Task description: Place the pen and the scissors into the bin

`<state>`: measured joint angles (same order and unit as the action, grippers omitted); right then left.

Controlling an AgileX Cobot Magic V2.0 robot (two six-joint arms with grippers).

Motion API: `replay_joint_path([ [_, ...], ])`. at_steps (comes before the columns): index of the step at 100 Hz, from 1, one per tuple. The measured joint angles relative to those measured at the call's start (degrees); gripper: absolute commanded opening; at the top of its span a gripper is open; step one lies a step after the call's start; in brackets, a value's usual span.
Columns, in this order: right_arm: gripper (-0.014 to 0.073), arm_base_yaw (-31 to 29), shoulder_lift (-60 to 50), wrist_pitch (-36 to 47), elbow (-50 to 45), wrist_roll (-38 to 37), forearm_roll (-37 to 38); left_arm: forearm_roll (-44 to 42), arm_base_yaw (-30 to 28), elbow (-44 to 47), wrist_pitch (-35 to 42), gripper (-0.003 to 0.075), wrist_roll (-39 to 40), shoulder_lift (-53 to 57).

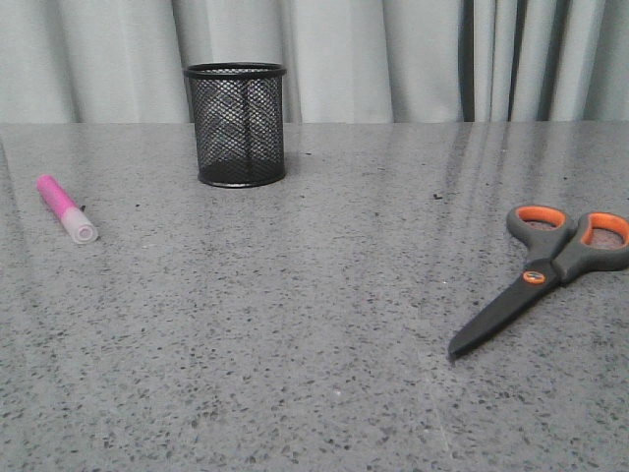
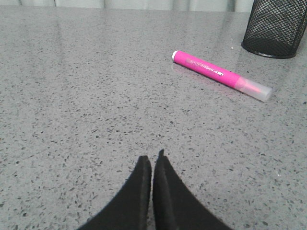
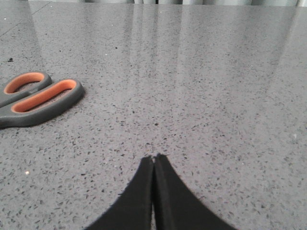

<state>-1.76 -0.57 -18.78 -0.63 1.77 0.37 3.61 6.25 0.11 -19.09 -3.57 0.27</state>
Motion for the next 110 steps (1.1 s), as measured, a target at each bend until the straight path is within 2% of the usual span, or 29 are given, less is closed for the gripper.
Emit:
replay_joint_path([
  [69,-0.0058,0.0,0.0,0.0,0.0,0.0,0.0,0.0,0.0,0.0,0.0,-0.0019,0.0,0.0],
  [87,-0.0058,0.0,0.0,1.14,0.0,0.0,-0.37,-2.24,0.0,0.0,1.08,-0.0019,0.3,0.0],
  [94,-0.0058,0.0,0.0,4.91,0.0,-0.84,-3.26,2.47,0.0,0.0,4.33,-0.0019,1.73,0.0],
  [110,-0.0058,0.0,0.0,17.26,0.0,-3.07,-13.29,26.2,0.0,0.0,15.09,-0.0019,3.57,0.0],
])
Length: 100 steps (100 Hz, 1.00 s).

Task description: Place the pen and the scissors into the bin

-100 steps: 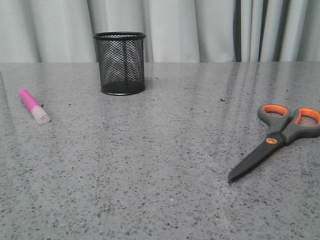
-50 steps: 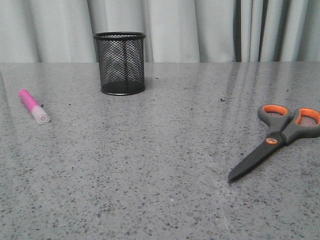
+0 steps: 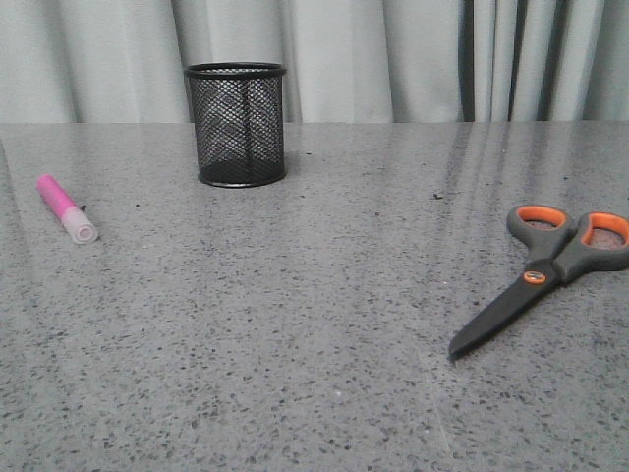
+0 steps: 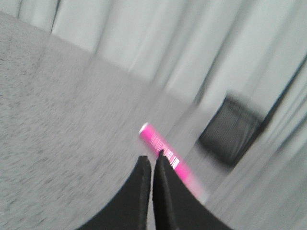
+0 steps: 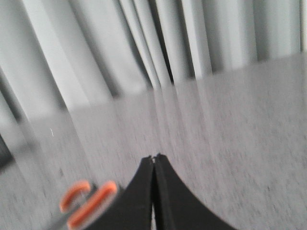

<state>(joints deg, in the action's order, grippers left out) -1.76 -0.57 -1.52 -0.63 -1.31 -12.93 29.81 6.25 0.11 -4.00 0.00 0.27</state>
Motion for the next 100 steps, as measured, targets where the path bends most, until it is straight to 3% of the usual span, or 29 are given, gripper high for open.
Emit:
replay_joint_path([
  [13,-0.0058,0.0,0.0,3.37,0.0,-2.49,-2.73,16.42,0.0,0.0,7.17,-0.0018,0.0,0.0],
  [23,-0.0057,0.0,0.0,6.79,0.0,-10.92,-4.03,20.2,0.0,0.0,7.58,-0.0002,0.0,0.0],
  [32,-0.0005,0.0,0.0,7.14,0.4,-16.09,-4.4,14.65,0.1,-1.06,3.3,0.0069,-2.24,0.0],
  [54,0.0292,4.41,0.82,-6.44,9.39,-17.62,4.71,-3.2,0.22,-14.53,-8.46,0.0358,-5.31,-9.14],
  [73,0.0311,9.24,9.82,-15.89,15.61,-17.83,7.12,-6.89,0.22,-29.22,-20.75,0.0327,-5.53,-28.75],
  [100,0.031,12.98,20.44,-17.32,19.84,-17.97,7.34,-7.37,0.22,-52.31,-37.56,0.0316,-3.77,-58.73],
])
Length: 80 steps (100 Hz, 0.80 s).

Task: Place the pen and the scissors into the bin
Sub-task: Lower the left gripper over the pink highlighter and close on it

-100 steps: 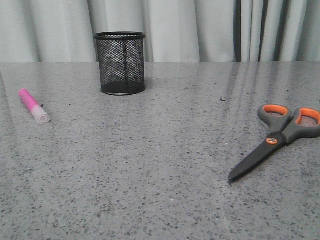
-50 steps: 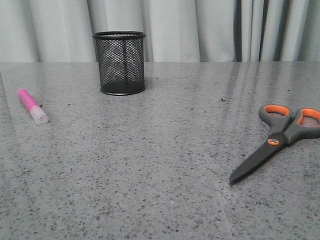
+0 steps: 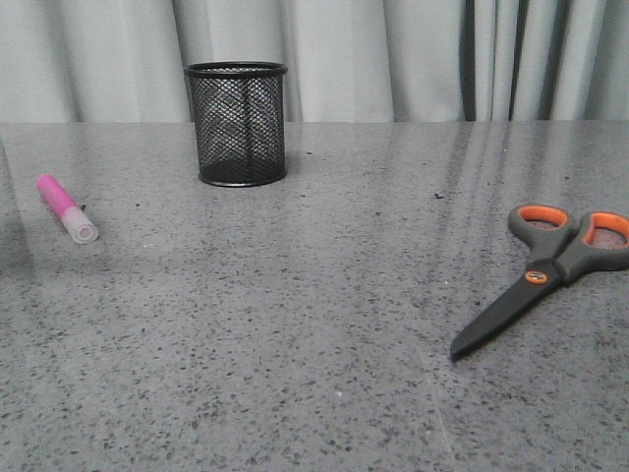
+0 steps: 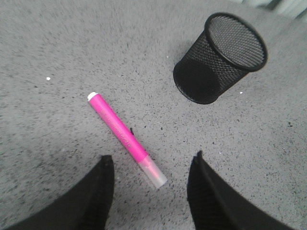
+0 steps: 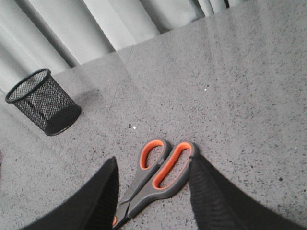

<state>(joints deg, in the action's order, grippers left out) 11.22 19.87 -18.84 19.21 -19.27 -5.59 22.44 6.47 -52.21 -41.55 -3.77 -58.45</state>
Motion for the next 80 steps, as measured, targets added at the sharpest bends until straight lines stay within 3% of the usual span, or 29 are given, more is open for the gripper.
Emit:
replay_joint_path([
  [27,0.031,0.41,1.49,-0.03,0.1,0.0,0.04,-0.23,0.0,-13.3,-5.53,0.0318,6.83,-20.33],
  [80,0.0309,0.41,1.49,-0.03,0.1,0.0,0.13,-2.02,2.56,-13.93,-3.4,0.0316,14.85,-33.42],
])
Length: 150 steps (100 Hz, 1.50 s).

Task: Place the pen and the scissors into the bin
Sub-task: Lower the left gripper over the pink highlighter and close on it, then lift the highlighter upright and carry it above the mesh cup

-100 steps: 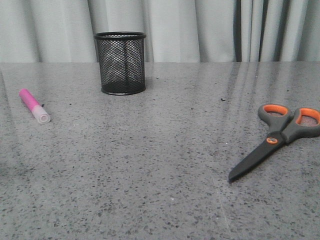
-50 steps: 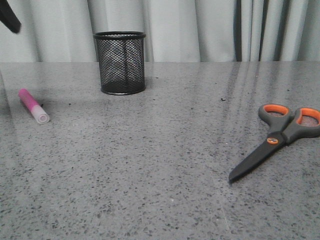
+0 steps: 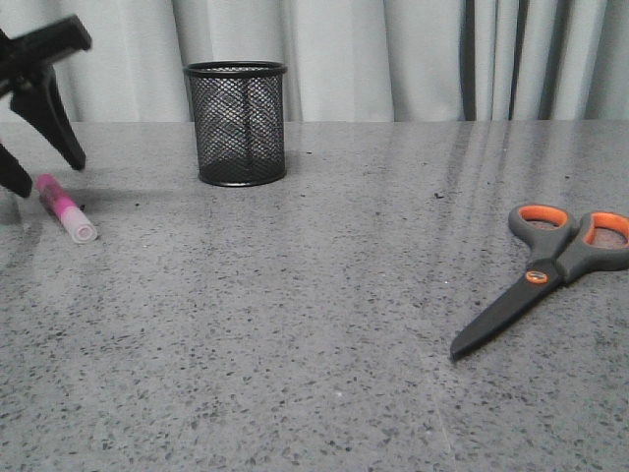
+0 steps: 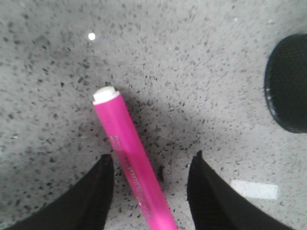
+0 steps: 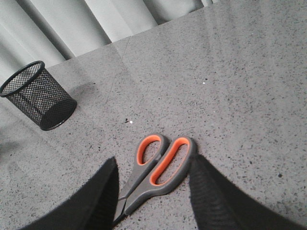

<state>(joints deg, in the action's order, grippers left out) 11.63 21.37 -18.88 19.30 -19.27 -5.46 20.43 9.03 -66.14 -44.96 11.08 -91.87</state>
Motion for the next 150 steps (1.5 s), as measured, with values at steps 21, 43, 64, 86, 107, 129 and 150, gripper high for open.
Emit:
replay_joint_path([
  [21,0.0309,0.0,0.0,-0.46,0.0,0.0,0.04,-2.42,2.95,-0.94,1.59,0.0316,2.2,-2.56],
  [43,0.0309,0.0,0.0,-2.45,0.0,0.0,0.04,-3.2,3.63,-1.53,2.31,0.0254,2.49,-3.58],
  [64,0.0309,0.0,0.0,-3.42,0.0,0.0,0.04,-5.88,3.63,-2.43,-0.49,0.0034,2.37,-5.31],
  [86,0.0309,0.0,0.0,-3.62,0.0,0.0,0.04,-4.91,3.63,-3.03,-1.74,-0.0019,-2.66,-5.75],
  [107,0.0309,0.0,0.0,-3.62,0.0,0.0,0.04,-4.8,3.9,-1.34,3.48,-0.0019,-9.52,-1.23],
  [129,0.0309,0.0,0.0,-3.41,0.0,0.0,0.04,7.89,7.73,-1.01,26.07,-0.0018,-24.78,12.3],
  [150,0.0309,0.0,0.0,-1.2,0.0,0.0,0.04,17.05,16.84,-1.09,40.68,-0.0018,-31.64,13.42],
])
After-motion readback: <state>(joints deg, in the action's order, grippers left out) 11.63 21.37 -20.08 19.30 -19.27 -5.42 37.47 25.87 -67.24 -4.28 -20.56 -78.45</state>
